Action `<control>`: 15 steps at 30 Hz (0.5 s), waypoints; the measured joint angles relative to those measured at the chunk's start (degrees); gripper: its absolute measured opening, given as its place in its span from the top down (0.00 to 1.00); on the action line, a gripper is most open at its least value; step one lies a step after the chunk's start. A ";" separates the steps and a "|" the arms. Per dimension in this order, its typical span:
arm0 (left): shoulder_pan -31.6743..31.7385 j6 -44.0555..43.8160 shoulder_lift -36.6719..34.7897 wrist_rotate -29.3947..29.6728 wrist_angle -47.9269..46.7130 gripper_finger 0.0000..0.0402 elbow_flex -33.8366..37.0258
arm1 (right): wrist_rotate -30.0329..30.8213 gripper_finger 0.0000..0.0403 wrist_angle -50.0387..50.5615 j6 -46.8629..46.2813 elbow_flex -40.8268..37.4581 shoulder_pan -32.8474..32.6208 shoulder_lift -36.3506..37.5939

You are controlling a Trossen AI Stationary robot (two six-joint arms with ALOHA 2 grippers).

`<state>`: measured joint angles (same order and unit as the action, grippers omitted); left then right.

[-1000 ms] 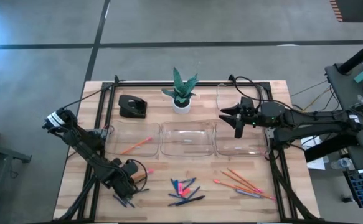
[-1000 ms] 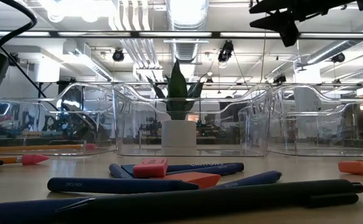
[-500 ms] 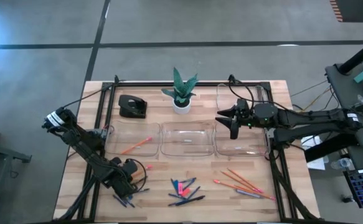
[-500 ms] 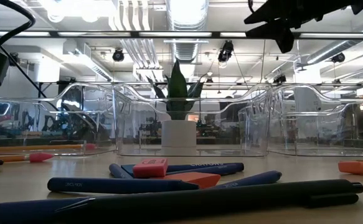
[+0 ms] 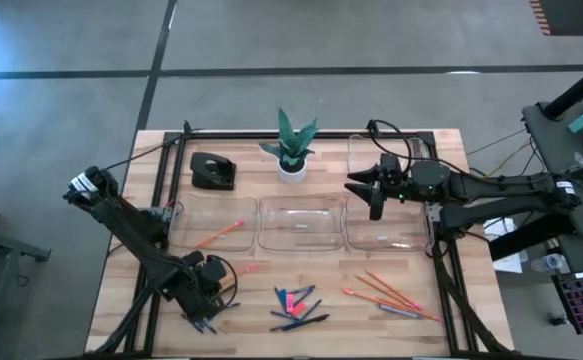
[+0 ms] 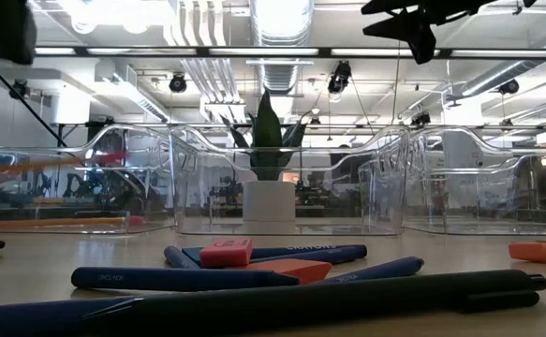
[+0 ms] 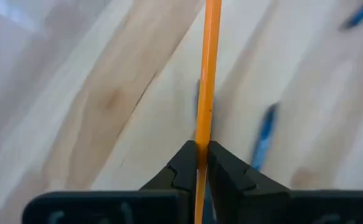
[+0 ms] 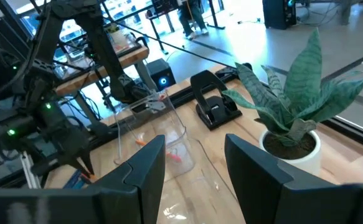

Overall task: Sort crayons/erasers/pens/pencils in bins
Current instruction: Put the orange pencil into the bottom left transparent bin

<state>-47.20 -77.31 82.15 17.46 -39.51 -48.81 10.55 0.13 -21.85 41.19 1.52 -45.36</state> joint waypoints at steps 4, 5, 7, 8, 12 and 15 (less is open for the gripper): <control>0.00 5.41 -2.00 6.39 -0.11 0.97 -2.01 | -0.05 0.61 0.63 -0.01 0.02 -1.62 -0.35; 0.00 7.10 -2.68 8.62 -0.05 0.97 -2.42 | -0.04 0.61 0.80 -0.02 0.02 -2.25 -0.51; 0.00 10.29 -3.89 13.89 0.01 0.97 -2.72 | -0.05 0.61 1.85 -0.47 0.01 -3.80 -0.56; 0.11 11.66 -4.49 16.84 -0.14 0.97 -2.65 | -0.04 0.61 1.93 -0.90 0.00 -4.75 -0.88; 1.70 16.93 -7.06 26.01 -0.62 0.97 -2.18 | -0.03 0.61 1.71 -1.15 0.00 -9.50 -2.50; 3.64 23.16 -8.93 31.77 -0.61 0.97 -2.13 | 0.00 0.61 1.19 -2.41 0.00 -13.43 -4.22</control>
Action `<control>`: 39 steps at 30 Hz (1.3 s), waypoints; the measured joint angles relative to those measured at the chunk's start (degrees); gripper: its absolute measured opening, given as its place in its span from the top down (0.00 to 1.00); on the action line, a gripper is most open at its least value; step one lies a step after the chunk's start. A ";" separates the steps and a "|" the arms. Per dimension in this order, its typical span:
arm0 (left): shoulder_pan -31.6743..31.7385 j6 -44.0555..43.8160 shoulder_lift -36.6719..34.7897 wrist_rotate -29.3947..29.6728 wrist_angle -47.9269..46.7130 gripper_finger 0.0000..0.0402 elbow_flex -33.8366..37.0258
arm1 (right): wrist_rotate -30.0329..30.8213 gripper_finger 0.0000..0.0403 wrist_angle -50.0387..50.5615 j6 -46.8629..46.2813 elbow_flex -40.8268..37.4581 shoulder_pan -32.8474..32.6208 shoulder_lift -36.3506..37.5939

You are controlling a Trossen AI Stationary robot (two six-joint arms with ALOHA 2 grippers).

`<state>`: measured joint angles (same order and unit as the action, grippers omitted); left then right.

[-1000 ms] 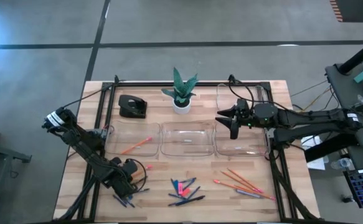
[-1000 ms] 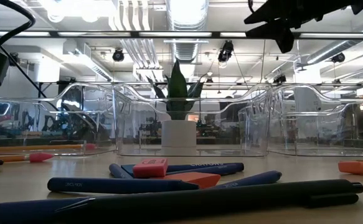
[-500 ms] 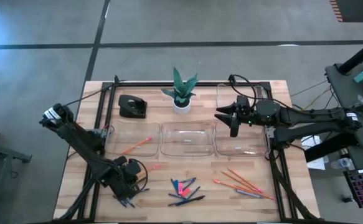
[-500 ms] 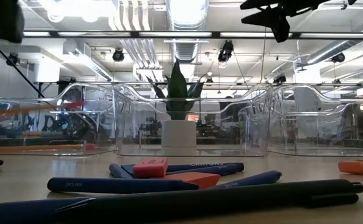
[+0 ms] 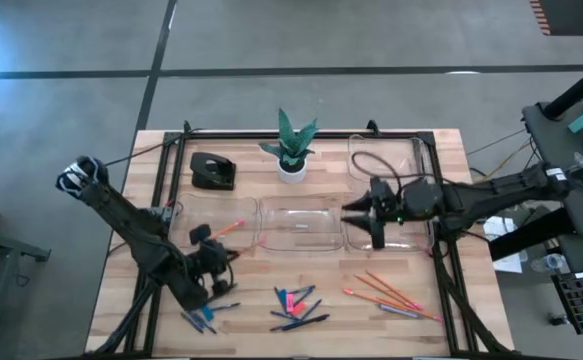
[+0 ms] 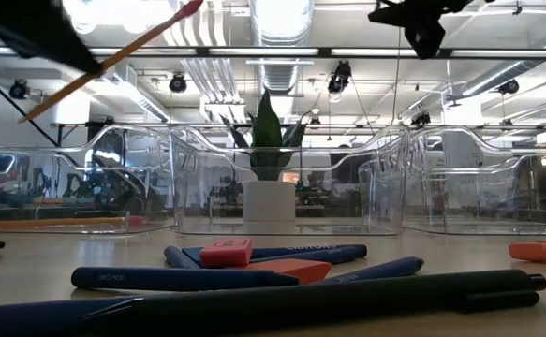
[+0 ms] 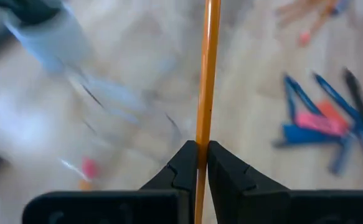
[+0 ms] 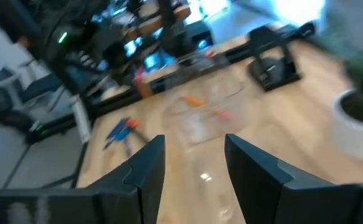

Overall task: Sort crayons/erasers/pens/pencils in bins
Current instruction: Put the orange pencil into the bottom left transparent bin

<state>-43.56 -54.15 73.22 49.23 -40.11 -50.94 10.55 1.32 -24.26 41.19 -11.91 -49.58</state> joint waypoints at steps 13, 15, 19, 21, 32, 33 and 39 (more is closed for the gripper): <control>11.38 3.33 -5.39 6.11 -8.83 0.97 5.85 | 9.25 0.61 -0.17 -2.90 2.17 -13.79 -10.36; 12.43 -0.67 -5.55 3.45 -11.41 0.97 7.43 | 9.53 0.61 -0.01 -2.88 3.22 -15.43 -11.84; 13.15 -4.92 -5.60 -2.21 -12.96 0.97 10.74 | 9.64 0.61 0.11 -2.75 5.74 -18.06 -14.48; 13.19 -6.03 -5.58 -4.67 -12.98 0.97 12.33 | 9.64 0.61 0.06 -2.67 7.10 -19.13 -15.91; 13.19 -10.01 -5.56 -15.39 -12.95 0.97 17.59 | 10.56 0.61 9.03 -2.11 17.02 -22.39 -23.85; 13.19 -9.99 -5.56 -16.10 -12.99 0.97 17.62 | 10.58 0.61 10.00 -2.11 18.00 -22.39 -24.68; 13.19 -10.05 -5.56 -17.53 -12.90 0.97 17.44 | 10.69 0.61 15.88 -2.15 23.89 -22.37 -29.57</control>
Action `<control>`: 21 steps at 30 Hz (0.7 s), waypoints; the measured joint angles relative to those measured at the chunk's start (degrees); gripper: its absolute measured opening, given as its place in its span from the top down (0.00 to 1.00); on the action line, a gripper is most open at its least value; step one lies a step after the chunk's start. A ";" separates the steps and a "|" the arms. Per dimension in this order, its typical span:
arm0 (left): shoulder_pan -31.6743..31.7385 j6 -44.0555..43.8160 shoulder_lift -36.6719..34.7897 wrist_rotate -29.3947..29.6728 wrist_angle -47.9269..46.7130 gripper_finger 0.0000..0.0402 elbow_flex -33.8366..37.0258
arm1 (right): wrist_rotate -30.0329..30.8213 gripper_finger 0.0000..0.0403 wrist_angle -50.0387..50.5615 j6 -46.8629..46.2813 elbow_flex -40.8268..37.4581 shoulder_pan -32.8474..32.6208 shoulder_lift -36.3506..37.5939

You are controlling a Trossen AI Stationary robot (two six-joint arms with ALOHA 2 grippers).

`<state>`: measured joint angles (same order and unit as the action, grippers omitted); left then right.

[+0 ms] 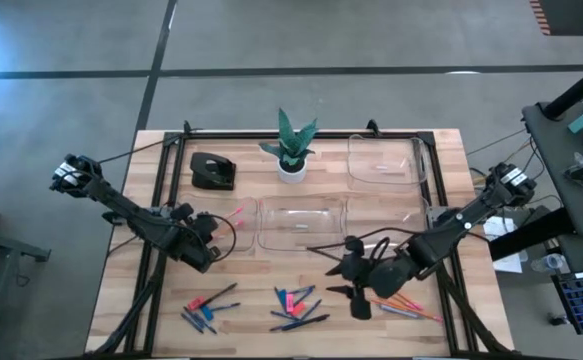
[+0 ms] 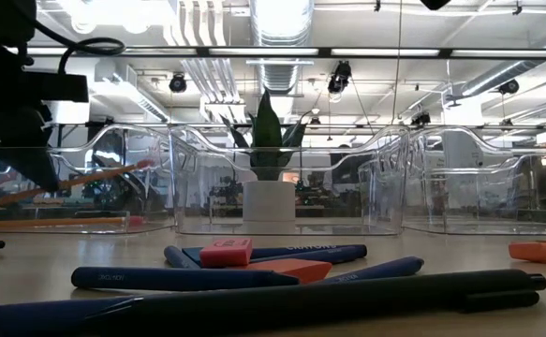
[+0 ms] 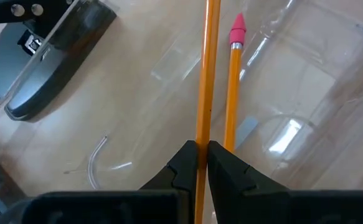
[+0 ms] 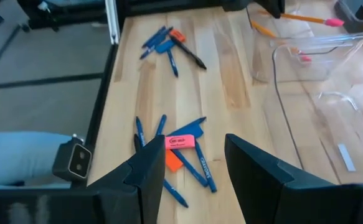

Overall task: Sort crayons/erasers/pens/pencils in bins
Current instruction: Put the orange pencil into the bottom left transparent bin, then put the blue crayon into the middle transparent bin

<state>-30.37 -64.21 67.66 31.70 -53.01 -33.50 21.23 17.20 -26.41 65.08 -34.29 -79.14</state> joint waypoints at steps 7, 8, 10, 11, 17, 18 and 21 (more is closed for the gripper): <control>0.02 -0.14 0.02 -0.32 0.09 0.89 -0.09 | -0.02 0.61 3.57 0.02 4.58 -0.33 -4.91; 0.02 -0.15 0.02 -0.46 0.09 0.87 -0.07 | -0.02 0.61 3.58 0.02 4.81 -0.35 -5.38; 0.02 -0.14 0.02 -0.63 0.07 0.83 -0.14 | -0.04 0.61 3.56 0.02 5.04 -0.35 -6.10; 0.02 -0.13 0.02 -0.61 0.07 0.81 -0.29 | -0.05 0.61 3.62 0.02 5.05 -0.35 -6.30; 0.02 0.05 -0.30 0.07 -0.07 0.73 -2.75 | 1.07 0.61 3.51 -0.06 5.01 -0.35 -7.63; 0.02 0.05 -0.34 0.09 -0.01 0.73 -3.63 | 1.63 0.61 3.40 -0.22 5.01 -0.33 -8.19; 0.04 0.07 -0.74 0.09 0.05 0.72 -6.75 | 2.87 0.61 3.19 -0.70 4.98 -0.32 -10.24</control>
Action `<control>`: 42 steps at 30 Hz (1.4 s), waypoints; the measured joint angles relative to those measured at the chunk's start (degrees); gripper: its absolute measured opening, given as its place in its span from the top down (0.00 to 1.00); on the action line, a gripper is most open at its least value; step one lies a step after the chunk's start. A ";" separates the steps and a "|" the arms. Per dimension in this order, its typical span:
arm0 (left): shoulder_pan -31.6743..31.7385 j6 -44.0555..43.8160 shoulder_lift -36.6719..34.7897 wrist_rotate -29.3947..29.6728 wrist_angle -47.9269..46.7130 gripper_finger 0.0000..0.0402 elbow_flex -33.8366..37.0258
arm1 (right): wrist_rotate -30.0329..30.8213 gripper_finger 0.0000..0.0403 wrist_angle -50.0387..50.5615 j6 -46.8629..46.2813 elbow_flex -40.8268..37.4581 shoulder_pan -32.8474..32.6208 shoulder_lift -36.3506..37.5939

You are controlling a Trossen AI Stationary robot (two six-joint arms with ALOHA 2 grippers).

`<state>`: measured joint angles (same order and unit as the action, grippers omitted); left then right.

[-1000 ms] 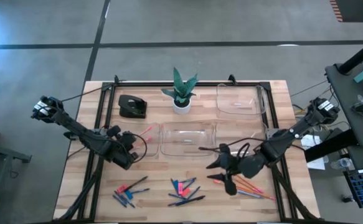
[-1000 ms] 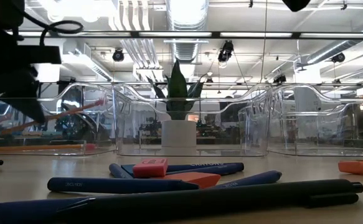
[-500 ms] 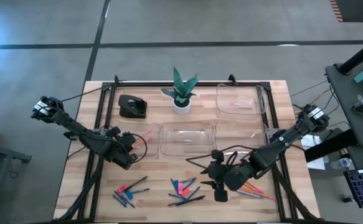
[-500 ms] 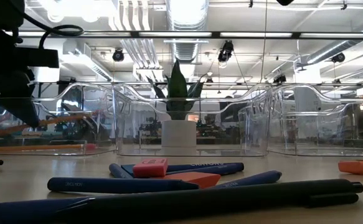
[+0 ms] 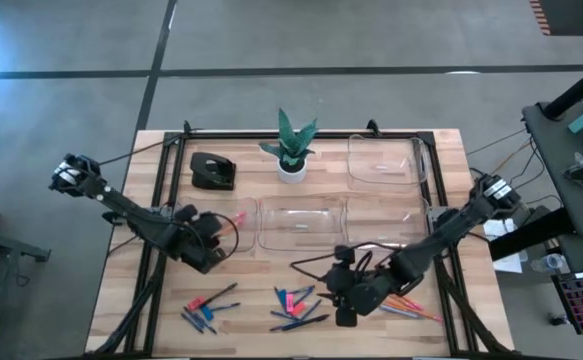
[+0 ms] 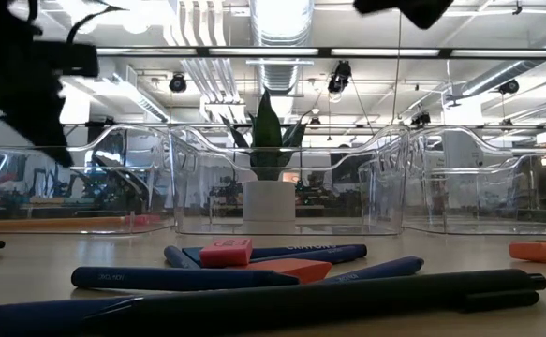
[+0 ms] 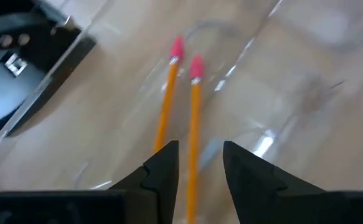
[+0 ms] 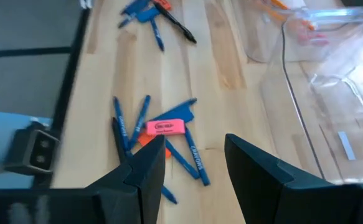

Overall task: Sort crayons/erasers/pens/pencils in bins
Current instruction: Put the blue crayon into the middle transparent bin

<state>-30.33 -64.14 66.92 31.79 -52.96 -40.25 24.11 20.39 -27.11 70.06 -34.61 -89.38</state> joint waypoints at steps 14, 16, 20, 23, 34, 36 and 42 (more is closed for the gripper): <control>-1.56 12.39 -0.05 -1.14 18.27 0.72 -12.70 | 0.11 0.61 -3.75 1.16 0.02 0.32 -10.80; -2.27 15.26 -0.05 -2.92 23.92 0.72 -12.77 | 0.17 0.61 -5.02 1.18 0.02 0.41 -11.79; -4.48 18.12 -0.02 -5.04 31.66 0.72 -12.77 | 0.22 0.61 -10.07 2.20 0.04 1.22 -14.36; -6.30 18.29 -0.02 -5.25 33.70 0.72 -12.75 | 0.07 0.61 -12.49 4.21 0.04 1.93 -16.28; -9.36 16.49 0.13 -4.76 36.03 0.72 -12.72 | -0.01 0.61 -13.99 4.08 0.07 4.64 -18.75; -9.44 16.50 0.13 -4.74 36.25 0.72 -12.72 | 0.00 0.61 -14.01 3.73 0.07 4.90 -19.58; -9.49 16.50 0.13 -4.74 36.22 0.72 -12.72 | -0.16 0.61 -15.67 3.69 0.07 4.94 -22.89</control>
<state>-39.81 -47.64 67.05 27.05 -16.74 -52.97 23.94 4.72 -23.42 70.13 -29.67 -112.27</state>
